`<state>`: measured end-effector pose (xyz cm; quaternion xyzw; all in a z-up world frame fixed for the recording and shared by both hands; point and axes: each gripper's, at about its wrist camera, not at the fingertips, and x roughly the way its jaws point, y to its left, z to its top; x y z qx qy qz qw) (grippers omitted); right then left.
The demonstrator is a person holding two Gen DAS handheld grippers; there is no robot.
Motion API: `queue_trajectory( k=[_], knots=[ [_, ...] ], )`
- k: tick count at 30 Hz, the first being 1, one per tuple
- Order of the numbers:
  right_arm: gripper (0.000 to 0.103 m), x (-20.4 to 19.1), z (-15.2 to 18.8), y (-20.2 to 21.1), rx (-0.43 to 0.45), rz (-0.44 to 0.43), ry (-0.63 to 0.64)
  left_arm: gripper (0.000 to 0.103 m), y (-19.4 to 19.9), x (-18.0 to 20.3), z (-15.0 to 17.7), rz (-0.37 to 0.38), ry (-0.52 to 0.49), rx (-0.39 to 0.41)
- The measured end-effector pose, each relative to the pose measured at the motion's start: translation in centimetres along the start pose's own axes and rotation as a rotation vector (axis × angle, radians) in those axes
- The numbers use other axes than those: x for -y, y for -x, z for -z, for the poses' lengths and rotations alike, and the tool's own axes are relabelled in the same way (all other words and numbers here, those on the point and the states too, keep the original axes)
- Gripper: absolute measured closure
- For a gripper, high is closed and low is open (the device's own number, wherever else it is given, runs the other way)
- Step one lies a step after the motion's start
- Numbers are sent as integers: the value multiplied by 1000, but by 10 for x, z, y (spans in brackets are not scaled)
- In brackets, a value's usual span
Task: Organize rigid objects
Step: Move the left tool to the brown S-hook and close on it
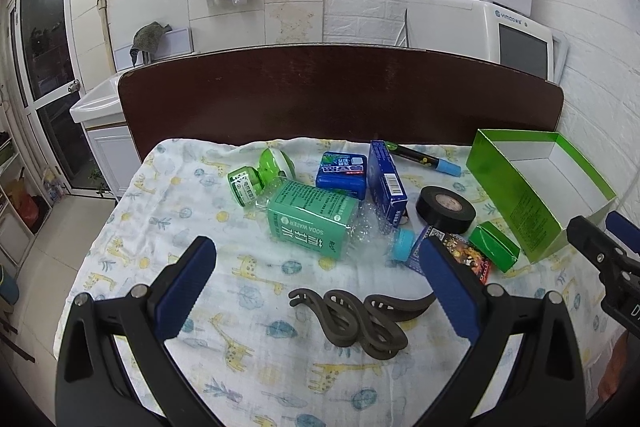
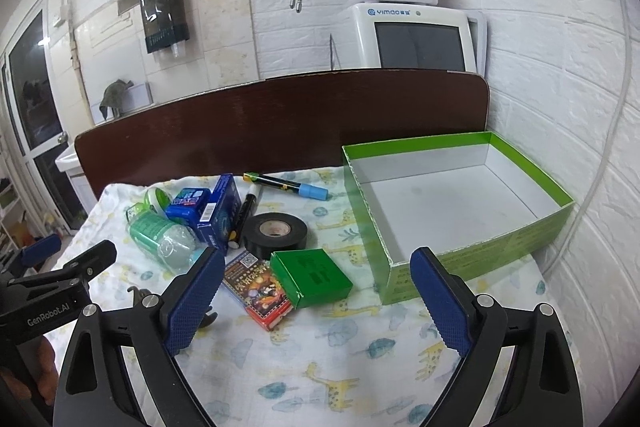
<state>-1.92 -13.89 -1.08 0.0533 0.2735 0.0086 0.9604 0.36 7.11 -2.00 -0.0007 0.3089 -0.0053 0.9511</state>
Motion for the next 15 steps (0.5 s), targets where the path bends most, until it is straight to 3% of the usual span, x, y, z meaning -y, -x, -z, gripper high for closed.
queue_trajectory(
  k=[2,5,7,11,15],
  knots=[
    [9,-1,1,0,-4,-3,2,2,0,-1,1,0,-1,-1],
    [25,-6,3,-2,-15,-40,16,2,-2,-5,2,-7,-3,-5],
    [32,-12,7,-5,-43,-114,33,2,-5,-13,4,-6,0,-10],
    [32,-33,19,-12,-125,-349,67,12,-10,-37,16,37,3,-27],
    [30,-63,31,-17,-140,-398,169,12,-8,-53,31,114,-15,-42]
  ],
)
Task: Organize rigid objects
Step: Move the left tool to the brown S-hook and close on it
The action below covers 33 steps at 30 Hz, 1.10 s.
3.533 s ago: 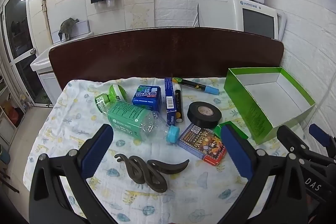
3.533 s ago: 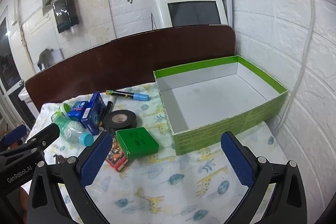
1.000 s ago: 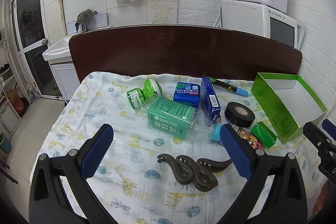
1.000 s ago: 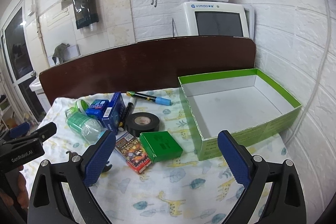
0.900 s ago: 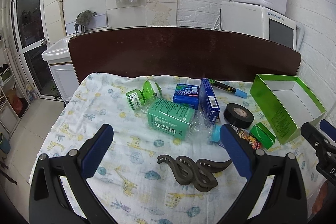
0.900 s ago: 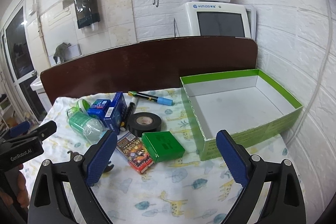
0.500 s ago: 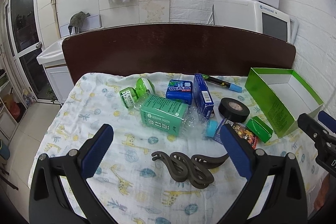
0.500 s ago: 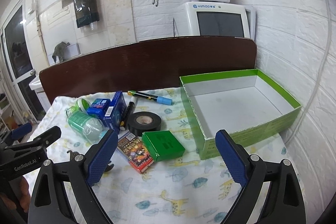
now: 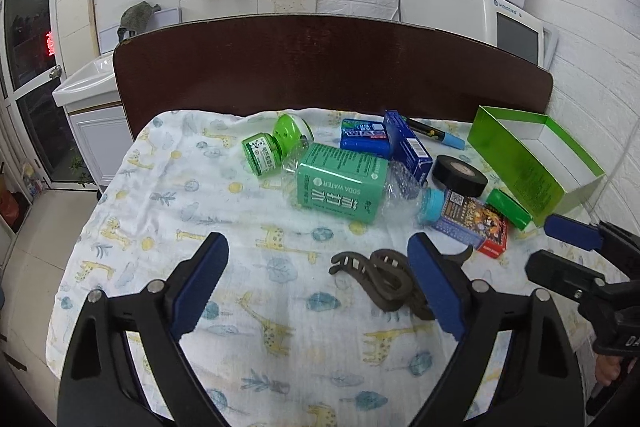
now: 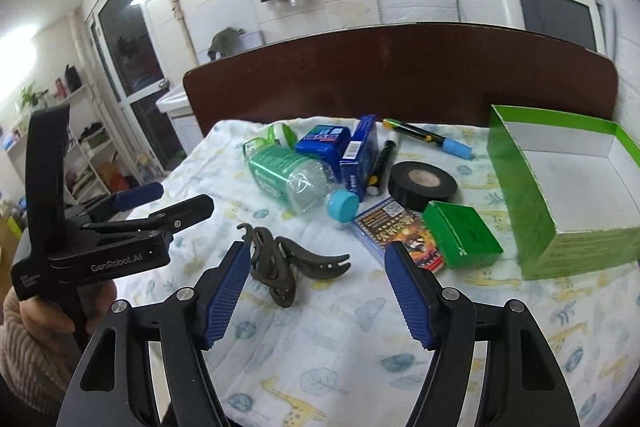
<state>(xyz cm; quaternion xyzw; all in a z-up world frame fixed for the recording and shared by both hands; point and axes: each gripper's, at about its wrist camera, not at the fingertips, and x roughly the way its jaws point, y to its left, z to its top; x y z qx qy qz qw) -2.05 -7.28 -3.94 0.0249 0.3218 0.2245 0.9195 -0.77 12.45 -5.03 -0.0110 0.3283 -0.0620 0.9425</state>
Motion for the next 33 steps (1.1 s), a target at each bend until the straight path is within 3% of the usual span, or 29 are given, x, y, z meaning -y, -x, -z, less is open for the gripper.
queue_trajectory(
  k=[3,6,16,17,19,23,29,30,31,33],
  knots=[
    [29,-10,2,-19,-53,-9,21,12,-1,0,11,48,-44,-11],
    [29,-7,3,-36,-110,-38,-42,13,-8,3,19,99,-87,-32],
    [29,9,-4,-62,-189,-43,-164,17,-36,13,23,232,-197,-84],
    [29,10,-4,-64,-195,-54,-177,19,-38,13,22,245,-203,-87],
    [29,13,-4,-70,-213,-75,-210,37,-46,14,21,273,-206,-99],
    [29,19,-4,-83,-236,-65,-256,41,-54,5,13,346,-139,-99],
    [29,28,-2,-95,-254,-102,-288,46,-58,6,8,396,-133,-97],
    [30,29,-3,-95,-258,-107,-290,52,-59,6,6,411,-124,-106],
    [32,29,-3,-96,-262,-111,-287,65,-59,6,6,443,-115,-123],
    [40,28,-5,-95,-265,-132,-275,70,-57,8,6,449,-107,-134]
  ],
)
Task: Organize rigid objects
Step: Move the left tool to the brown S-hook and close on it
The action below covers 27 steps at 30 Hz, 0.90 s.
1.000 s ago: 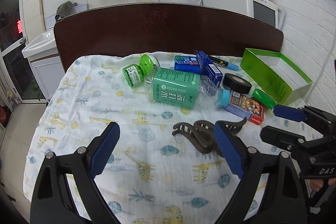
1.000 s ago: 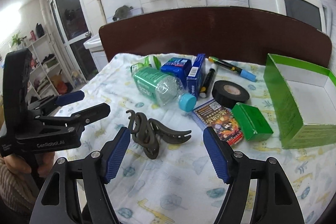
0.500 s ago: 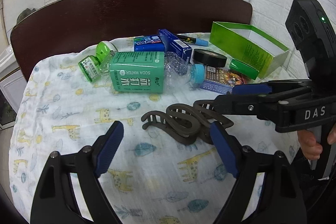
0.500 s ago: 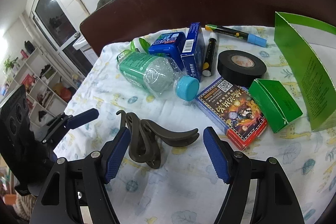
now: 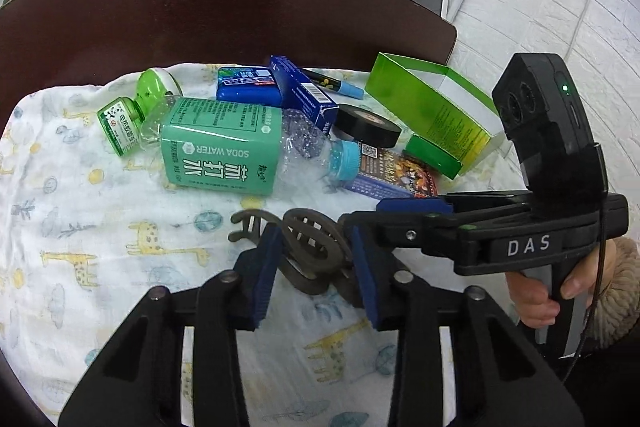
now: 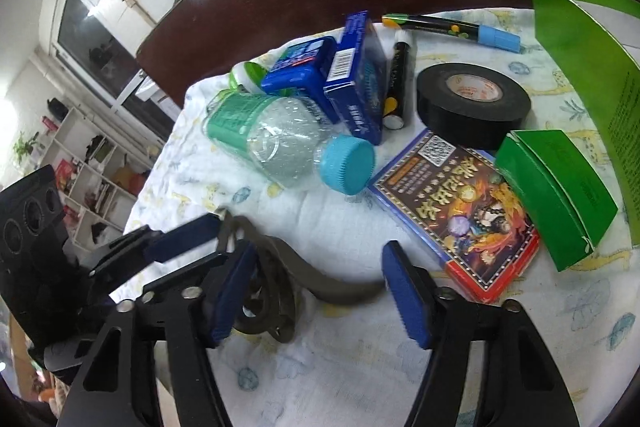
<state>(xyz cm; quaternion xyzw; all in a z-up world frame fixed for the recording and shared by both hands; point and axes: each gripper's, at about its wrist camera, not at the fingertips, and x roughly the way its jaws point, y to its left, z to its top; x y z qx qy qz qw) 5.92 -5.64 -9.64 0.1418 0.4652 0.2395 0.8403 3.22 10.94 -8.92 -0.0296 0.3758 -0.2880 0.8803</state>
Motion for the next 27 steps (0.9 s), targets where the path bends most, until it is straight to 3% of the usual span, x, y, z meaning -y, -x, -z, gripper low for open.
queue_trajectory(
  k=[5,7,8,10,14,15,16,17,18,20,24,27],
  knots=[
    [40,-5,2,2,8,18,12,70,4,7,1,-28,15,-10],
    [46,-8,3,4,14,11,31,86,8,12,-2,18,17,-6],
    [55,-9,2,6,18,-9,35,89,9,17,-4,21,18,-7],
    [59,-10,1,10,30,-29,36,87,9,25,-8,-20,-17,-6],
    [58,-3,6,19,50,39,59,80,8,28,-7,-125,-32,-33],
    [58,-1,9,24,56,44,71,64,10,24,-5,-147,-20,-34],
    [50,0,11,29,58,43,94,42,13,20,-3,-160,-4,-34],
    [36,1,14,33,61,38,124,35,15,16,0,-168,15,-30],
    [26,0,17,37,70,31,154,33,17,12,0,-167,33,-24],
    [25,-3,22,41,85,24,219,33,19,8,1,-154,61,-27],
    [25,-12,24,24,31,2,274,36,5,9,-2,-129,70,-52],
    [25,-13,24,8,-2,-32,268,52,-10,12,-4,-98,75,-82]
  ],
)
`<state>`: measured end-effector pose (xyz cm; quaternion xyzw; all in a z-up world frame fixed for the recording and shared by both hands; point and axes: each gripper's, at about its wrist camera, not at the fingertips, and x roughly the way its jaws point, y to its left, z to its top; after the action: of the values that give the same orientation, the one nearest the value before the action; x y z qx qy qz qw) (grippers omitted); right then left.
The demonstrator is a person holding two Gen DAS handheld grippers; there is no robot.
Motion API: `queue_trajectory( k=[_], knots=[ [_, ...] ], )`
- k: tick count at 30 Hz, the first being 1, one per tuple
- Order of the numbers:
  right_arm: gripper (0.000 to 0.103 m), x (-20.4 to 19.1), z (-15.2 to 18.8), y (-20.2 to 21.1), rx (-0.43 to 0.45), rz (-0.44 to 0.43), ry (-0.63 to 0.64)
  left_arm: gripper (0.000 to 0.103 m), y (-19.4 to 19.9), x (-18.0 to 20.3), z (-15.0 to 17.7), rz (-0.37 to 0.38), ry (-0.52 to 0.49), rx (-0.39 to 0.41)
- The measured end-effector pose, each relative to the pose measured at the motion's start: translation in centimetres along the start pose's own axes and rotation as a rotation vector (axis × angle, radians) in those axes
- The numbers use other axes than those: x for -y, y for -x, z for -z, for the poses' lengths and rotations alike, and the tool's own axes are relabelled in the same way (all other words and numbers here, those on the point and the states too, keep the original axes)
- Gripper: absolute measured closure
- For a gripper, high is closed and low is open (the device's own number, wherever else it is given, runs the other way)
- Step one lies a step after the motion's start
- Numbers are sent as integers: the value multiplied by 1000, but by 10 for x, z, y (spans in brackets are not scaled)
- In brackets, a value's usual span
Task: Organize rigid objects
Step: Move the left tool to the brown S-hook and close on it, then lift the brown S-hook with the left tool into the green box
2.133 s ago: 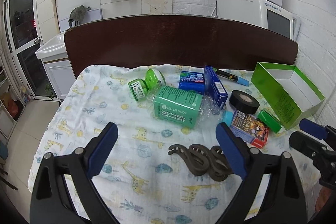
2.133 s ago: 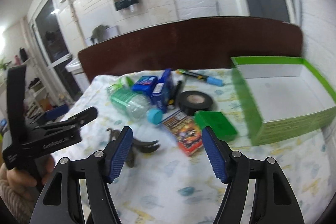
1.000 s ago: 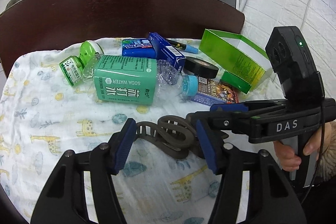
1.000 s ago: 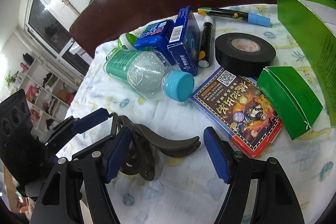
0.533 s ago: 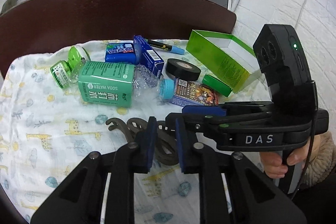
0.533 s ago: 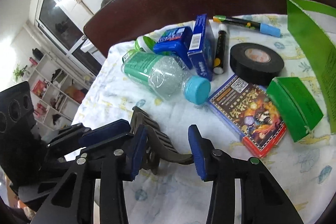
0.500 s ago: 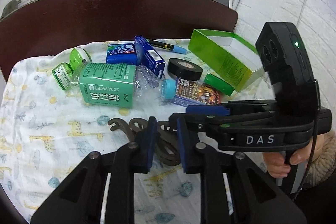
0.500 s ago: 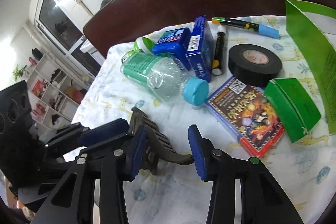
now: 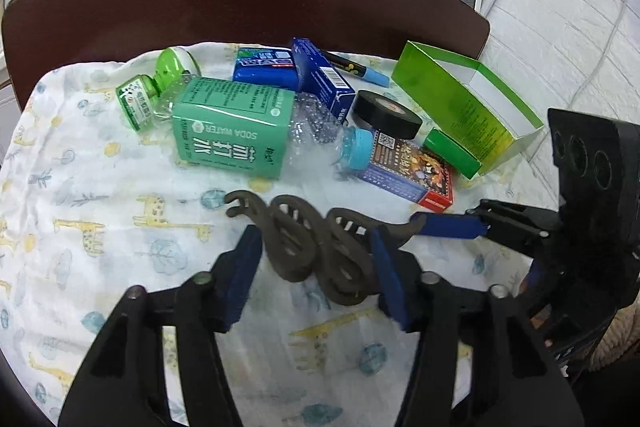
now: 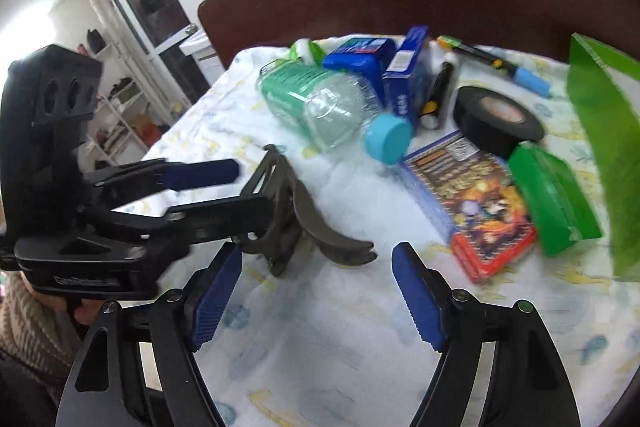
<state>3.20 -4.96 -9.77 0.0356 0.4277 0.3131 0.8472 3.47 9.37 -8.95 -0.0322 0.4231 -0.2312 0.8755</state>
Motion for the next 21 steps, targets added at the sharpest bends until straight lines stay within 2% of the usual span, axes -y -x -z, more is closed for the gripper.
queue_trajectory(
  k=[4,5,6,7,11,21],
  knots=[
    [33,-9,-2,-13,-19,33,41,58,-6,17,-3,-18,-69,6],
    [39,-10,-2,-12,-15,47,40,59,-4,22,-5,-9,-81,10],
    [54,-11,-3,-11,-7,33,41,68,-2,27,-6,17,-93,11],
    [55,-13,-4,-10,-6,22,43,69,1,33,-7,20,-109,19],
    [55,-18,-8,2,41,79,87,69,10,53,-15,-28,-174,46],
    [55,-10,-12,55,166,117,87,68,30,92,-36,-10,-279,121]
  ],
)
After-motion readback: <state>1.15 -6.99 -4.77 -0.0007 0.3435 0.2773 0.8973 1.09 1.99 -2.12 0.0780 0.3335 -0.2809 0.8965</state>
